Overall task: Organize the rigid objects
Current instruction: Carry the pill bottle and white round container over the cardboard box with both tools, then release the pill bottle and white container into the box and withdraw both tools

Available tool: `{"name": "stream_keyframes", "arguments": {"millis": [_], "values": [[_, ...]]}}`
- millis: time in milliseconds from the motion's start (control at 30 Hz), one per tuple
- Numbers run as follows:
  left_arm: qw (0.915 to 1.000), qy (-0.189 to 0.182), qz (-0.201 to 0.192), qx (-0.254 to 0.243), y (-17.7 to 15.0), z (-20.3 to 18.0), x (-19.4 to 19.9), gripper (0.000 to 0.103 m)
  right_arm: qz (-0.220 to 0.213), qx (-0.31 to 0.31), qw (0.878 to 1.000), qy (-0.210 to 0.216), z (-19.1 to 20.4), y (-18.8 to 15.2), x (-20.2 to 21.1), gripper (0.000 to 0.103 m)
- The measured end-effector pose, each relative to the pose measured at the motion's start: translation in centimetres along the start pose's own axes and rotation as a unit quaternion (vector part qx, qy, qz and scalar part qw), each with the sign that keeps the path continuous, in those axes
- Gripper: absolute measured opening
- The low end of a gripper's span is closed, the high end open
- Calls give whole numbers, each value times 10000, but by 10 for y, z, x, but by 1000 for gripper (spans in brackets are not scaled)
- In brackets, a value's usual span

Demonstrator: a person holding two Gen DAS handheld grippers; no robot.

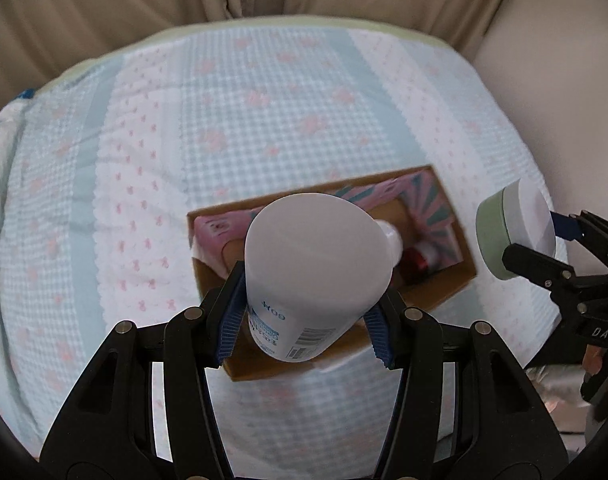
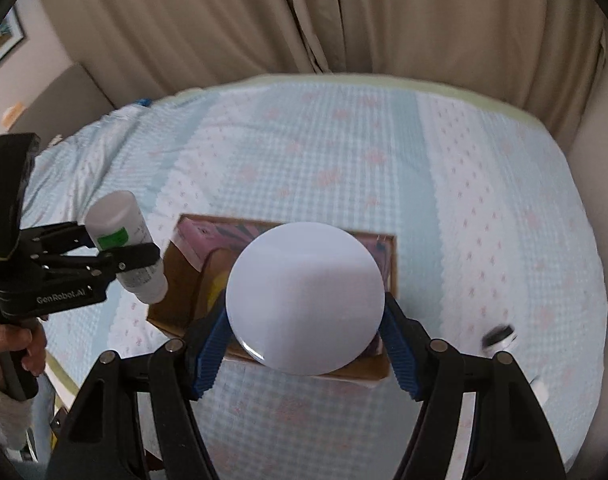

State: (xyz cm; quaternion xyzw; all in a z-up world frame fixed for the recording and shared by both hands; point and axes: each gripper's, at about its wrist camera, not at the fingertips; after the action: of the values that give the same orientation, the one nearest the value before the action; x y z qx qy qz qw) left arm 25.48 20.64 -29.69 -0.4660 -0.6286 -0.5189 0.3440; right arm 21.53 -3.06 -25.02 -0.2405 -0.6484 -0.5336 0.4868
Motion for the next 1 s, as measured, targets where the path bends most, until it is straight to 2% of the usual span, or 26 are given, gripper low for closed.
{"name": "stream_keyframes", "arguments": {"millis": [167,467,733,767,800,833,867,933,967,1000], "values": [[9995,86,297,87,3,18,-39,50,361,-199,9991,-129,8,-5,-39,66],[9958,378,816,200,5,32,-105,48,732,-385,9966,3,12,-17,-112,66],[9945,512,904,-108,11,27,-118,49,874,-337,9953,245,21,-25,-137,66],[9947,508,883,-142,11,26,-118,50,868,-330,9952,309,22,-24,-139,67],[9951,437,878,-147,12,26,-117,70,886,-312,9949,369,24,-24,-141,67],[9955,354,868,-126,13,25,-115,102,927,-290,9945,397,27,-24,-145,67],[9962,322,803,-94,16,25,-113,102,1011,-244,9938,395,30,-23,-149,67],[9966,290,763,-58,18,25,-111,103,928,-158,9951,314,33,-24,-149,87],[9968,301,734,-47,19,26,-110,103,776,-137,9965,293,33,-25,-145,103],[9969,325,713,-44,19,27,-109,103,682,-130,9972,265,33,-26,-141,103]]}}
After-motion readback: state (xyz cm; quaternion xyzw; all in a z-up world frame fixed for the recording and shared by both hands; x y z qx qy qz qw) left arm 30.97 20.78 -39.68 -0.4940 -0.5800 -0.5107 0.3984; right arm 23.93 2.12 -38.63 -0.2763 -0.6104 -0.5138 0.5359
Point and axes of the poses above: each gripper's, at about its wrist camera, not at the fingertips, and x roughly against the way its jaws point, z to its left, y to its top, and after that the axes turned 13 degrees about x, right-handed
